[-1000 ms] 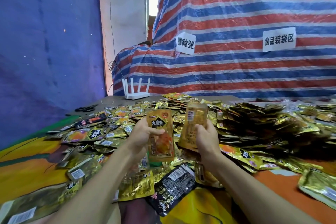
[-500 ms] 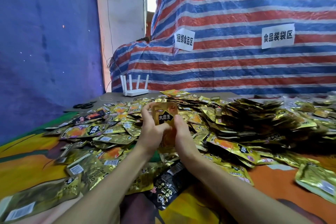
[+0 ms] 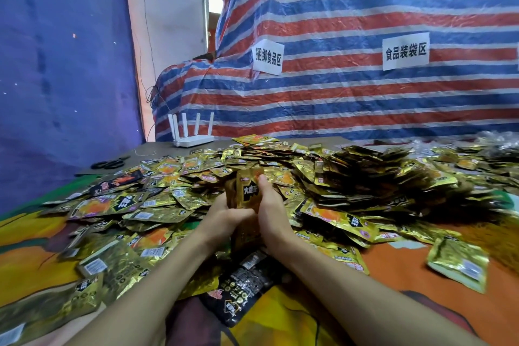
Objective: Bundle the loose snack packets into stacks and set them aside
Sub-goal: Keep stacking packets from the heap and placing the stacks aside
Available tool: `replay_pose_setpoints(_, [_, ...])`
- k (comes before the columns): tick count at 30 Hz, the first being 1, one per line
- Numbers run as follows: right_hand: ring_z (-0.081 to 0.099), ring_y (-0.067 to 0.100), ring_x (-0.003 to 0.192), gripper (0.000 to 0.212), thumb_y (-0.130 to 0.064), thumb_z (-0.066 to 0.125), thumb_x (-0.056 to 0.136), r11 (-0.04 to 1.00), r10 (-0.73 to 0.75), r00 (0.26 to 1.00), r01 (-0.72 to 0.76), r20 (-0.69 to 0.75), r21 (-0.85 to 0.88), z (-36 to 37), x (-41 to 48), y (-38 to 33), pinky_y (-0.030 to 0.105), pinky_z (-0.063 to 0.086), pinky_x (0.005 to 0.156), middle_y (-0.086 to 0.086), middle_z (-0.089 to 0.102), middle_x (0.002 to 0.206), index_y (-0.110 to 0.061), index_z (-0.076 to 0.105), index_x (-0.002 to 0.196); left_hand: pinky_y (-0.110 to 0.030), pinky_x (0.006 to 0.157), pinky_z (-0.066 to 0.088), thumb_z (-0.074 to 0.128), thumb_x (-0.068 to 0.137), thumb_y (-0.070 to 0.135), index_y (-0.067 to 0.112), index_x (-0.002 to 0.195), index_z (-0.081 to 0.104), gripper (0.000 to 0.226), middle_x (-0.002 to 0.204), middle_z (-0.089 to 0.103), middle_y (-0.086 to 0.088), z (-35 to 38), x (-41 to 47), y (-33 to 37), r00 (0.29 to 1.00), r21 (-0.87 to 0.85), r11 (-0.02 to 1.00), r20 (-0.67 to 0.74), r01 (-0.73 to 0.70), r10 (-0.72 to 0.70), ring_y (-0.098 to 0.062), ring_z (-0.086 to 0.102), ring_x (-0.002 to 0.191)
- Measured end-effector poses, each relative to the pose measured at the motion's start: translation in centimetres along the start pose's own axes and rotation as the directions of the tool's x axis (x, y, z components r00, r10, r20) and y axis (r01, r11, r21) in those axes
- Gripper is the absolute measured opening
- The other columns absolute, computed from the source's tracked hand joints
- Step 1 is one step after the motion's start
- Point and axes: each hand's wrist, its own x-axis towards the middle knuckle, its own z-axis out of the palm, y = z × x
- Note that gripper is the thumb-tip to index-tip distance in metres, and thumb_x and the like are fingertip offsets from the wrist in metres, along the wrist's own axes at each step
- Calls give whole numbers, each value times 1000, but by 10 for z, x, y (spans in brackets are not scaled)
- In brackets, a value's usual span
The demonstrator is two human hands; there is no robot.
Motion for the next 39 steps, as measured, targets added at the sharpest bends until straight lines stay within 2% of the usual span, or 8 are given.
replay_pose_setpoints(7, [56,18,106,23,-39,44,101,919,-263,962,225,-78,-325,-22,1,-30,42,49,97,5,56,116,-20,55,109,-31,77,53,69,64,17,8,120,53,59,99,65,-10,7,-4,-2,996,234,968,5,-91,92,-19,62,91])
replay_pose_setpoints(10, [58,13,97,15,-31,54,98,832,-311,946,224,-91,-507,-53,0,-45,35,51,87,1,60,108,-20,58,106,-23,70,48,78,77,15,23,119,50,52,89,61,-3,5,-6,-5,978,362,911,127,-199,163,-7,59,76])
replay_pose_setpoints(15, [63,18,75,17,-40,57,91,380,-266,960,21,-88,-925,-155,-20,-78,32,45,64,-8,65,79,-26,61,83,-54,75,51,66,79,21,41,117,50,46,91,59,-11,5,-8,-2,969,500,831,168,-244,183,-33,60,85])
replay_pose_setpoints(18, [61,22,65,34,-47,56,92,55,-180,960,-210,-216,-976,-227,-33,-103,29,42,57,-1,64,70,-19,61,72,-52,69,51,69,86,6,51,111,54,54,90,60,-12,7,-9,-1,964,502,825,183,-260,193,-37,60,82])
replay_pose_setpoints(21, [59,21,67,16,-29,61,85,-179,-59,946,-325,-320,-929,-281,-51,-119,27,41,55,4,66,78,-15,69,85,-50,69,50,69,86,-3,44,111,56,55,91,61,-17,5,-6,-3,967,499,830,169,-250,190,-42,59,83])
replay_pose_setpoints(28, [67,24,97,28,-20,57,86,-216,137,948,-255,-288,-943,-315,-60,-106,32,56,79,3,72,104,-24,73,108,-23,75,51,69,86,-9,5,142,46,62,106,63,-14,0,2,-13,989,519,843,113,-143,98,-26,64,93])
replay_pose_setpoints(34, [67,23,92,28,-12,57,85,-240,62,959,-256,-278,-937,-310,-44,-95,35,59,74,-2,72,97,-26,75,102,-18,70,49,66,87,-11,-4,141,45,58,99,64,-12,-3,0,-11,991,531,837,97,-130,93,-18,64,83])
replay_pose_setpoints(39, [62,23,79,10,-13,55,86,-303,54,959,-250,-278,-920,-307,-38,-89,29,42,55,2,64,87,-21,59,83,-23,72,50,66,87,-10,6,129,55,46,99,63,-9,-2,0,-11,988,521,841,109,-149,107,-24,63,87])
